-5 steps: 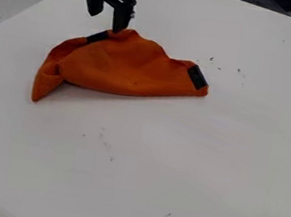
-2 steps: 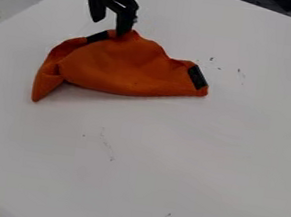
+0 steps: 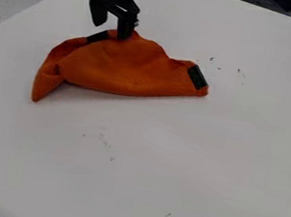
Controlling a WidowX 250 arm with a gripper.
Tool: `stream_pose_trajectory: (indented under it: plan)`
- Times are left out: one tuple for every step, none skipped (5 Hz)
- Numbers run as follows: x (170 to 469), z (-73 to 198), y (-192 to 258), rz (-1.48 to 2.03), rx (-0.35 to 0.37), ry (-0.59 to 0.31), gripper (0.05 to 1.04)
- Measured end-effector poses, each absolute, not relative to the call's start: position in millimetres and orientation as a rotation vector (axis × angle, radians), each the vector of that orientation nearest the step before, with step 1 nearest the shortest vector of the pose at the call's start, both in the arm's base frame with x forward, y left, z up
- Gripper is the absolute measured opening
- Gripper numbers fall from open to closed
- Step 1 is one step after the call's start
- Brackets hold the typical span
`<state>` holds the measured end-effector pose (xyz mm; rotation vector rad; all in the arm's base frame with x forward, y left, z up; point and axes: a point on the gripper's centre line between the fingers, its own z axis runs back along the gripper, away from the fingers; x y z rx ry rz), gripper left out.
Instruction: Unfold the cloth from bottom left to top right
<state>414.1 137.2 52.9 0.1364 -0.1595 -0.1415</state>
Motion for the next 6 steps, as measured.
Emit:
stream_pose_trajectory:
  plan:
    - [412.8, 51.8, 140.4, -0.128, 0.13, -0.163, 0.945]
    - [413.1, 49.5, 140.7, -0.129, 0.127, -0.174, 0.894]
    - [413.0, 48.5, 140.4, -0.128, 0.126, -0.176, 0.596]
    - [411.8, 47.7, 141.5, -0.131, 0.123, -0.173, 0.306]
    - [410.6, 47.3, 144.4, -0.123, 0.122, -0.173, 0.124]
    - [407.0, 43.4, 143.9, -0.116, 0.124, -0.158, 0.062]
